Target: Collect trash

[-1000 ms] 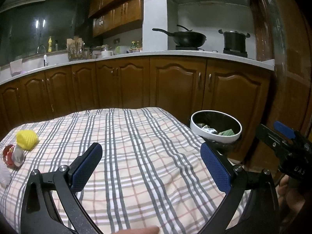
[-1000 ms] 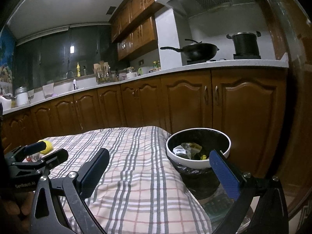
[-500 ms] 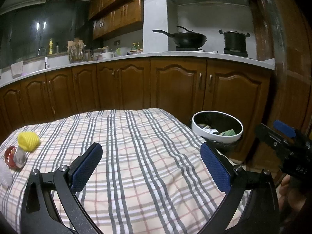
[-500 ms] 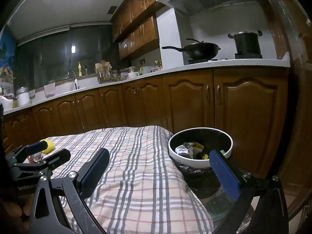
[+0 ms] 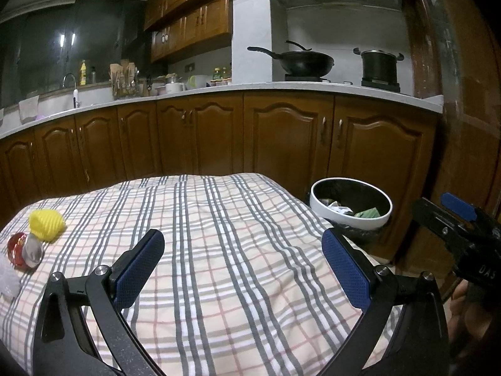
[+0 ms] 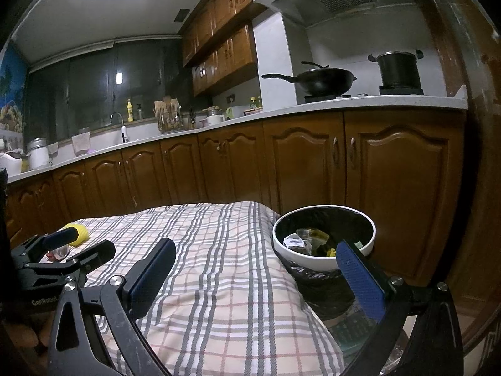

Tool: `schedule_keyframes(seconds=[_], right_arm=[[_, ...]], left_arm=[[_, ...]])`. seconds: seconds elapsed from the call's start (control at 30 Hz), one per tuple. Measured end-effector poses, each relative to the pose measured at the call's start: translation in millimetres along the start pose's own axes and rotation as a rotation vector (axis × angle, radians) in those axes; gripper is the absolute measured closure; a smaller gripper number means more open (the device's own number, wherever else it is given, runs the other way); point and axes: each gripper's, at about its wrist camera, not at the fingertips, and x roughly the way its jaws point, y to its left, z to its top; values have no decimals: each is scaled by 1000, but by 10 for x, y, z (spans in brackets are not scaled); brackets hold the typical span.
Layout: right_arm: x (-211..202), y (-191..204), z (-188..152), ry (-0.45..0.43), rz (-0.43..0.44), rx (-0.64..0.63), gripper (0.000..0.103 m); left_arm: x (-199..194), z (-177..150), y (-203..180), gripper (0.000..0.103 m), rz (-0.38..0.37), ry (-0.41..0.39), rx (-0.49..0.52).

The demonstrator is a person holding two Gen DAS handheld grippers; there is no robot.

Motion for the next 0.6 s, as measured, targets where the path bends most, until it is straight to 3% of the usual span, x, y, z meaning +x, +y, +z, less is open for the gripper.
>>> schedule_keyframes(seconds=[0.6], right_arm=[[50, 20, -4, 13, 7, 0, 0]], left_arm=[[14, -25, 7, 0, 6, 3, -4]])
